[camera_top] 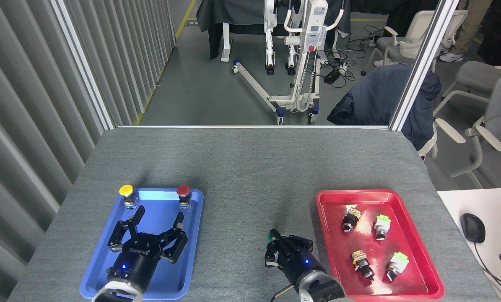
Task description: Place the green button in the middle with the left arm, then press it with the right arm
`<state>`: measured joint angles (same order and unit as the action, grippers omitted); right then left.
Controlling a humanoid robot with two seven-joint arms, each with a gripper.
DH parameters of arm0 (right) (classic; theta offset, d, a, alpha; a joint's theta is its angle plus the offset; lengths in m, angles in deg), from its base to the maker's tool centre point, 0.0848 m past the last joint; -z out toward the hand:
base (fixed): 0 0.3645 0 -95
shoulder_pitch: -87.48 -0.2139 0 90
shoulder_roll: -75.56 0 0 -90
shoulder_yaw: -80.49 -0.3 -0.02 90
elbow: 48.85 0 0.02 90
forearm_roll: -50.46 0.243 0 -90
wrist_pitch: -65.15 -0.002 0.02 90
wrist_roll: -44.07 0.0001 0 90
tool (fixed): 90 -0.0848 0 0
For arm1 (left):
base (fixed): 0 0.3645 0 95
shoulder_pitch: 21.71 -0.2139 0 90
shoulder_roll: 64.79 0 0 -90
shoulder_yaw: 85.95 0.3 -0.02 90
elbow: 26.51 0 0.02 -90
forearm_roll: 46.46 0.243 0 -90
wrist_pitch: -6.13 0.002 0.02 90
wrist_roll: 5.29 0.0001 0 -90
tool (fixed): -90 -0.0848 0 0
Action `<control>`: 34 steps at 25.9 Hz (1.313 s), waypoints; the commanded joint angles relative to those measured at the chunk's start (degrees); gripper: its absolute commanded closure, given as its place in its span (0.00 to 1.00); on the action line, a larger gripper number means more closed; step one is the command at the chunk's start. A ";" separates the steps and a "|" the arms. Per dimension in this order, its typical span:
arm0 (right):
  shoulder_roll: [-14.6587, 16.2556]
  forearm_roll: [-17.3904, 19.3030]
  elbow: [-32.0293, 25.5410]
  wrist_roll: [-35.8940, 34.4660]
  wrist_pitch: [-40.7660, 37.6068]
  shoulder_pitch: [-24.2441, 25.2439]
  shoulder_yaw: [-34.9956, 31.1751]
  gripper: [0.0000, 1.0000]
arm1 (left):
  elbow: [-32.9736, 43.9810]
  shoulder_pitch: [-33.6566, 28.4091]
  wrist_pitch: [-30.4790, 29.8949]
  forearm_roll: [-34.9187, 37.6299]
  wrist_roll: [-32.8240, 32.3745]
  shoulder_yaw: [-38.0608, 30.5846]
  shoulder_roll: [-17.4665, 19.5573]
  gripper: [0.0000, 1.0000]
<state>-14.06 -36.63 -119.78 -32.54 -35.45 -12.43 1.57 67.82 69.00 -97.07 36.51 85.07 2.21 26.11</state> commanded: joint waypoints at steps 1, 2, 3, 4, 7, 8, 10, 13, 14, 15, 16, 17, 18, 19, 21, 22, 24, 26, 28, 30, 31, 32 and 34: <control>0.15 -0.01 1.59 0.58 -0.04 -0.02 -0.09 1.00 | -0.03 -0.27 0.02 0.00 -0.01 0.00 -0.11 0.02; 0.15 -0.01 1.68 0.49 0.05 -0.02 -0.09 1.00 | -0.03 -0.27 0.02 0.00 -0.01 0.09 -0.11 0.02; 0.15 -0.01 1.59 0.49 0.05 -0.10 -0.09 1.00 | -0.03 -0.27 0.02 0.00 0.07 0.09 -0.11 0.02; 0.06 -0.01 1.59 0.31 0.05 -0.10 -0.27 1.00 | -0.03 -0.27 0.02 0.00 -0.01 0.00 -0.11 0.02; -0.82 1.13 0.45 -0.21 0.22 -0.72 -1.06 1.00 | -0.03 -0.27 0.11 0.00 -0.01 0.09 -0.11 0.02; -0.82 3.59 -0.61 -0.21 0.22 -1.25 -1.67 1.00 | -0.03 -0.27 0.11 0.00 -0.01 0.00 -0.20 0.02; -0.73 11.23 -2.89 -0.21 0.22 -2.74 -2.73 1.00 | -0.12 -0.27 0.11 0.00 -0.01 0.09 -0.20 0.02; 0.06 16.69 -4.83 -0.21 0.48 -4.32 -2.99 1.00 | -0.21 -0.27 0.11 0.00 -0.01 0.00 -0.73 0.02; 0.15 16.69 -5.00 -0.21 0.66 -4.67 -3.61 0.96 | -0.21 -0.27 0.11 0.00 -0.01 0.00 -0.82 0.02; 0.24 16.60 -5.09 -0.21 0.84 -4.85 -4.57 0.91 | -0.21 -0.27 0.11 0.00 -0.01 0.00 -0.82 0.02; 0.50 16.60 -5.53 -0.21 0.84 -4.94 -5.54 0.86 | -0.21 -0.27 0.19 0.00 0.07 0.00 -0.82 0.02; 0.76 16.60 -5.79 -0.21 0.84 -5.02 -6.68 0.73 | -0.21 -0.27 0.28 0.00 -0.01 0.09 -0.82 0.02; 1.38 16.60 -5.88 -0.13 0.84 -5.02 -7.83 0.53 | -0.21 -0.27 0.37 0.00 -0.01 0.00 -0.82 0.02; 2.17 16.69 -6.32 -0.21 0.66 -5.11 -9.41 0.15 | -0.30 -0.27 0.46 0.00 0.07 0.00 -0.82 0.02; 3.49 16.69 -7.20 -0.21 0.13 -5.11 -12.13 0.00 | -0.21 -0.27 0.55 0.00 0.07 0.00 -0.82 0.02; 4.63 16.69 -7.29 -0.21 0.22 -5.11 -13.19 0.00 | -0.21 -0.27 0.55 0.00 0.16 0.00 -0.82 0.02; 7.71 16.69 -7.29 -0.21 0.22 -5.11 -14.59 0.00 | -0.21 -0.36 0.63 0.00 0.16 0.00 -0.99 0.02; 10.08 16.69 -7.29 -0.30 0.22 -4.94 -15.91 0.00 | -0.21 -0.36 0.63 0.00 0.16 0.09 -0.99 0.02; 11.40 16.51 -7.46 -1.09 0.57 -4.67 -16.53 0.00 | -0.21 -0.36 0.63 0.00 0.16 0.09 -1.17 0.02; 11.93 16.25 -8.61 -3.20 1.19 -3.53 -16.61 0.00 | -0.21 -0.36 0.63 0.00 0.16 0.09 -1.87 0.02; 11.93 15.63 -8.96 -4.61 1.98 -2.30 -16.79 0.00 | -0.21 -0.36 0.63 0.00 0.16 0.09 -1.96 0.02; 11.84 13.96 -9.04 -6.01 3.21 -0.98 -16.61 0.00 | -0.21 -0.36 0.63 0.00 0.16 0.09 -2.05 0.02; 10.96 9.75 -9.48 -7.60 5.23 0.42 -16.79 0.00 | -0.21 -0.36 0.63 0.00 0.16 0.09 -2.22 0.02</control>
<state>-2.70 -22.73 -128.52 -37.36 -32.66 -14.24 -14.96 67.61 68.65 -96.41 36.51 85.27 2.29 24.17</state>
